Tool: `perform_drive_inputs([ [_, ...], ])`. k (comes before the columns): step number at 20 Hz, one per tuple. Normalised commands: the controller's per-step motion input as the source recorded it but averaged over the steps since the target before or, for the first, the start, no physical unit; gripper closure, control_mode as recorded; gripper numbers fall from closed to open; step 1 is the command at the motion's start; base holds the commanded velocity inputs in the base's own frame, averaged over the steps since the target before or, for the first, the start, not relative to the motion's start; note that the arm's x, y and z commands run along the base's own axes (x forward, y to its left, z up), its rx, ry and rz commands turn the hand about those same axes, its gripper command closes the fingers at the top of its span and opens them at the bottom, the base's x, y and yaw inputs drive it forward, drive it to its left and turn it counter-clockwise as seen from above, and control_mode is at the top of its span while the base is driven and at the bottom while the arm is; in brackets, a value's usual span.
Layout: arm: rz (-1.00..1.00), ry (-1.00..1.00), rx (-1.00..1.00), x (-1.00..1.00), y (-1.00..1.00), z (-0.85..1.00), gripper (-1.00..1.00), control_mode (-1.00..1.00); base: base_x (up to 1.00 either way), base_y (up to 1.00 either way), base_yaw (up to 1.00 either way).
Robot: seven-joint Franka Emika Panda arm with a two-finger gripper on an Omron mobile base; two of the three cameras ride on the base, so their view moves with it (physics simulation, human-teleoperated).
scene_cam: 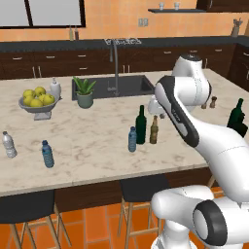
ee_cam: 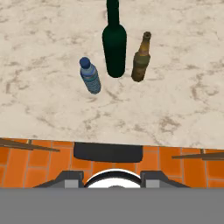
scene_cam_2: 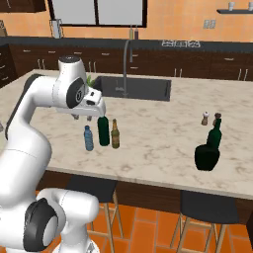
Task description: Move the plastic bottles in the middle to the plastics group, and the glass bottles in the middle to the glass group.
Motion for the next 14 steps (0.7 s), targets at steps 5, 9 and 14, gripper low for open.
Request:
perform_drive_inputs([
  [5, -0.11, -0.02, 0.0, 0.0, 0.42, -0.07, -1.0, -1.0, 0.0, 0.0, 0.0],
  [9, -0.21, 0.0, 0.0, 0.1, 0.53, -0.2, -1.0, -1.0, 0.0, 0.0, 0.0],
  [14, -0.2, 0.0, 0.01, 0.28, 0.46, -0.32, -1.0, -1.0, 0.0, 0.0, 0.0],
])
